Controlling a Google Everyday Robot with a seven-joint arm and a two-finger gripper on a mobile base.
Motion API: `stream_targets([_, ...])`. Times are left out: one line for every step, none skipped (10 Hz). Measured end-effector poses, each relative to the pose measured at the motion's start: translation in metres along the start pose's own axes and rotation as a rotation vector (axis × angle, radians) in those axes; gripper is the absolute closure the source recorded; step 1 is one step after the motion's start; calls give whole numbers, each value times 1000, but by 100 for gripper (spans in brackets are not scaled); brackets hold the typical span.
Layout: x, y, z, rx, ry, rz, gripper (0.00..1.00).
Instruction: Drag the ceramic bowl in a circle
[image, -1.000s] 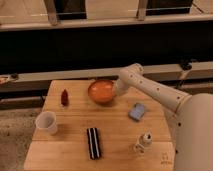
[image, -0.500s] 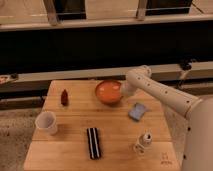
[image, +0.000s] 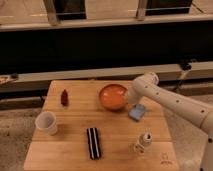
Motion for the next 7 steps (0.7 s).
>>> stream_targets([-9,6,-4,6,0,-7,100])
stream_targets([-15,10,-7,10,0,-10,100])
stream_targets([-22,15,-10,16,-2,-16,100])
stream_targets([-31,13,-13,27,-6,-28,100])
stream_targets([-43,8,-14,43,-13,-47,100])
stream_targets([-51,4,-15,55,-18,-59,100])
stream_targets([-66,-2,-16,72,-29,-74,100])
